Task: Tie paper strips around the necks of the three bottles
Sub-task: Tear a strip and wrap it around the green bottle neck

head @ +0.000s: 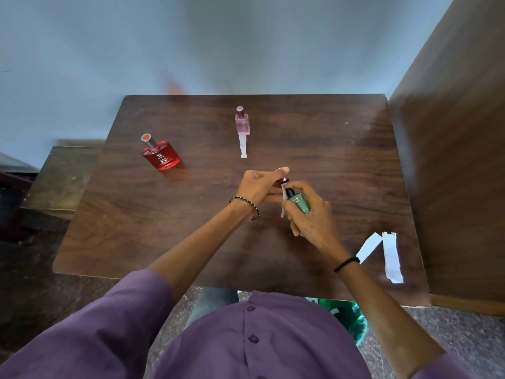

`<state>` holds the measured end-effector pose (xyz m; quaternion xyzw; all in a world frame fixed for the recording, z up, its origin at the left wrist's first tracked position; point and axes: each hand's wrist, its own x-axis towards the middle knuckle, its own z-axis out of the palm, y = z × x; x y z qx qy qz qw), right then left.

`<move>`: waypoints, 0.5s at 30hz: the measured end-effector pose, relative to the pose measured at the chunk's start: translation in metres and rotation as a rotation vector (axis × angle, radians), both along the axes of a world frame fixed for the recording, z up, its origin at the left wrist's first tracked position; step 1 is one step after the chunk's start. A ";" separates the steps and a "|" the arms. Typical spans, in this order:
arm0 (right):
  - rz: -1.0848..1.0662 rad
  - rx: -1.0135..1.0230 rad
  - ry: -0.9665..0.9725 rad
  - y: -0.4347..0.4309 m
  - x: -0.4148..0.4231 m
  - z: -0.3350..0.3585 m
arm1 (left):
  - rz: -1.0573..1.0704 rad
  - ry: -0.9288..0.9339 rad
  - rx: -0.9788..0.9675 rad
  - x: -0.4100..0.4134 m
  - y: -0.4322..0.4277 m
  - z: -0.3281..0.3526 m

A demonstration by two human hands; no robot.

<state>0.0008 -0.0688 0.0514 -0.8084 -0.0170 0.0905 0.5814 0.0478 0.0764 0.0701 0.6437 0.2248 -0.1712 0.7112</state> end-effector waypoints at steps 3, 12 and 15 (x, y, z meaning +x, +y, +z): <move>0.006 -0.003 -0.009 -0.003 0.000 0.003 | -0.015 -0.010 0.001 0.001 -0.001 0.002; -0.037 -0.116 -0.061 -0.009 0.004 0.006 | -0.036 -0.004 -0.010 0.001 -0.009 0.006; -0.078 -0.182 -0.061 -0.007 0.003 0.002 | -0.035 0.002 -0.004 0.000 -0.012 0.006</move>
